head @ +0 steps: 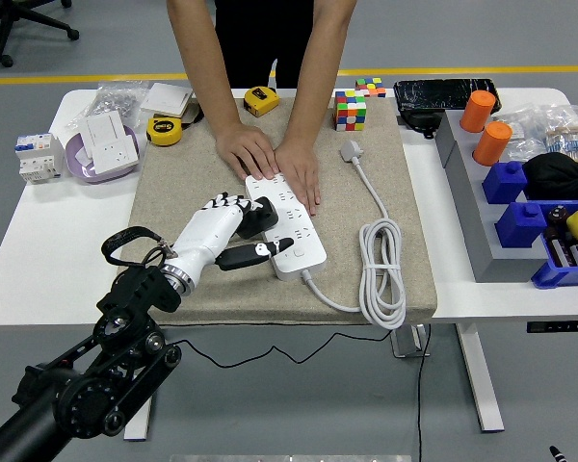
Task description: Pick up the plug,place it near the board,insert it into the board,press the button
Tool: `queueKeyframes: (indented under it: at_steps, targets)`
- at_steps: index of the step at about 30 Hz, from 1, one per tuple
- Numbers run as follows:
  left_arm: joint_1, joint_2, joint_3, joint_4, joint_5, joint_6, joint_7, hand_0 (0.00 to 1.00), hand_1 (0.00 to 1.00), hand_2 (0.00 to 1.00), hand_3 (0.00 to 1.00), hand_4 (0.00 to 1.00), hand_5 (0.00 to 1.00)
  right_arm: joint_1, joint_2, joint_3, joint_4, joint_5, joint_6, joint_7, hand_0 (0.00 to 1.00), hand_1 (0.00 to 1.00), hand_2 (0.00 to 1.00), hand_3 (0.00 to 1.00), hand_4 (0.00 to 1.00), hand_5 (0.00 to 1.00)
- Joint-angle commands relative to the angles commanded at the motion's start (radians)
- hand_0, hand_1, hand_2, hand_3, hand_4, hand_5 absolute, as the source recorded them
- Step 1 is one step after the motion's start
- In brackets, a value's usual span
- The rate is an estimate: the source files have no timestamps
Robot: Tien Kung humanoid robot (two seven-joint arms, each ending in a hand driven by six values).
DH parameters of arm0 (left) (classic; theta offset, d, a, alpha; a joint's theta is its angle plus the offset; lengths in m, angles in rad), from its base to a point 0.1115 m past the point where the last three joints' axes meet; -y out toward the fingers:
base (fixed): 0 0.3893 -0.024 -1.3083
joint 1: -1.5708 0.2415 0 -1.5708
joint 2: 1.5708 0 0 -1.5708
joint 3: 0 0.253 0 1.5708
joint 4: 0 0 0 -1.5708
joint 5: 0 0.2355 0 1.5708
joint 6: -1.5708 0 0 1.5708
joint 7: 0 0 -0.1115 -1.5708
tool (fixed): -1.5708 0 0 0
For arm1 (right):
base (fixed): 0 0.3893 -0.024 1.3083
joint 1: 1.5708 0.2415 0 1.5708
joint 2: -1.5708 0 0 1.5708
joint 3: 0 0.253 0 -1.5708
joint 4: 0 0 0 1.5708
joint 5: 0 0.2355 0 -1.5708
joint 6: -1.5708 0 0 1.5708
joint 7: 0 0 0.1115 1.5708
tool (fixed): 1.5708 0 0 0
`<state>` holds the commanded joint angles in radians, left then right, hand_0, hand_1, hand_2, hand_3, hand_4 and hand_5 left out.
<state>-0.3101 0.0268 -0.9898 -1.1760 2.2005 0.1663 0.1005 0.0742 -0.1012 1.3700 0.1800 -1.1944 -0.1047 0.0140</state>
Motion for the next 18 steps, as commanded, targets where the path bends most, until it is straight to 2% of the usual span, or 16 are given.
queueKeyframes:
  at_steps: [18]
  targets:
    - [-0.029,-0.019,0.053,0.026,-0.009,-0.023,0.009,0.998,0.963,0.873,0.789,0.998,0.998,0.000,-0.001,0.002,0.000,-0.005,0.000,-0.001,0.759,0.765,0.752,0.800,0.998,0.938]
